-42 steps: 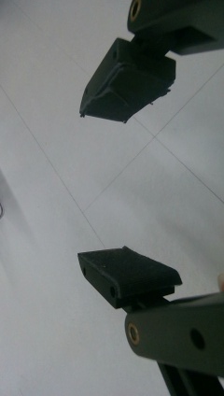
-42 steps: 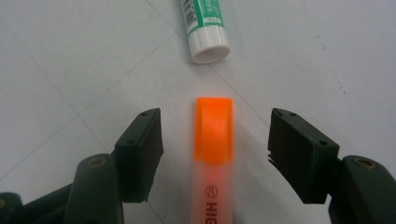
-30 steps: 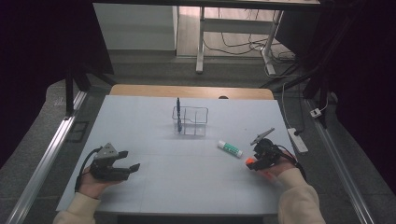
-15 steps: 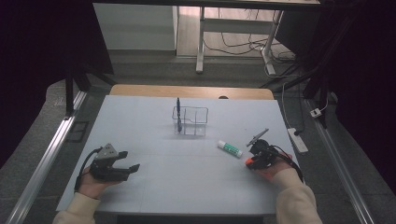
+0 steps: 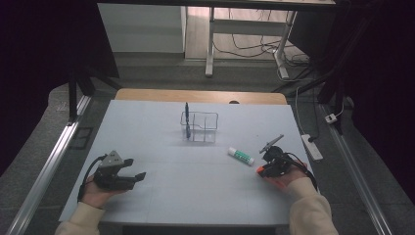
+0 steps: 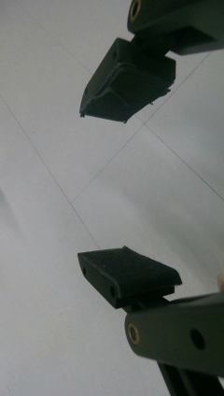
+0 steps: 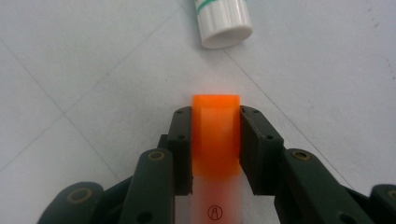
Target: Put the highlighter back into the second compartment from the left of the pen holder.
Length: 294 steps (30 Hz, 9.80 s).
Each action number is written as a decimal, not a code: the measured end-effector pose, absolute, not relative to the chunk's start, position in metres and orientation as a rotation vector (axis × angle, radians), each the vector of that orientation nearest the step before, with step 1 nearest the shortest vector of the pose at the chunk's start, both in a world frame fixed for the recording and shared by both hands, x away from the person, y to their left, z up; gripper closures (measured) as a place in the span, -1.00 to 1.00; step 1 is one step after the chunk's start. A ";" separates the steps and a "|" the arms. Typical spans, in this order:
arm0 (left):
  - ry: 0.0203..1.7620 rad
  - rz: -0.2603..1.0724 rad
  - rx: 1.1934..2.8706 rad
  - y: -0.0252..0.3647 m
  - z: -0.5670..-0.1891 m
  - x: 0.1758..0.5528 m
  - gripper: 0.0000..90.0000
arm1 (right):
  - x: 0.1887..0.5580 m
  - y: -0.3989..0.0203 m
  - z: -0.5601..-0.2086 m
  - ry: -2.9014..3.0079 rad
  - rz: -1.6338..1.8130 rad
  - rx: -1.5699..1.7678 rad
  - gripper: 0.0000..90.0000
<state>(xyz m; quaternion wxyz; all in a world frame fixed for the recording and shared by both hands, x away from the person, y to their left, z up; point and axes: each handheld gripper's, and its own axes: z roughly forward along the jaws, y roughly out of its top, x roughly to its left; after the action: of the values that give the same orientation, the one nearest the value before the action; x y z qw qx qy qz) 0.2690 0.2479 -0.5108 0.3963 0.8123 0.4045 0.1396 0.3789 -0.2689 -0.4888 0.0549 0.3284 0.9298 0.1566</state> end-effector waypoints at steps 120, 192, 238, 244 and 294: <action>1.029 0.336 2.047 0.249 -0.512 0.271 -0.44 | 0.413 -0.198 -0.385 2.152 1.570 0.814 0.49; 1.023 0.327 2.054 0.250 -0.513 0.272 -0.45 | 0.474 -0.104 -0.393 2.184 1.673 0.771 0.48; 1.020 0.320 2.065 0.249 -0.516 0.273 -0.44 | 0.496 -0.081 -0.415 2.172 1.661 0.763 0.34; 1.020 0.320 2.067 0.249 -0.516 0.273 -0.44 | 0.493 -0.084 -0.417 2.188 1.604 0.764 0.09; 1.037 0.336 2.057 0.251 -0.514 0.273 -0.45 | 0.416 -0.192 -0.415 2.305 1.449 0.704 0.01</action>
<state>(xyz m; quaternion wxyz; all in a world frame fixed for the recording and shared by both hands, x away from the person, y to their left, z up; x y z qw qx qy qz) 0.2726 0.2510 -0.5141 0.3955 0.8115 0.4092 0.1327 0.4159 -0.1917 -0.4152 0.1640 0.2470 0.8086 0.5081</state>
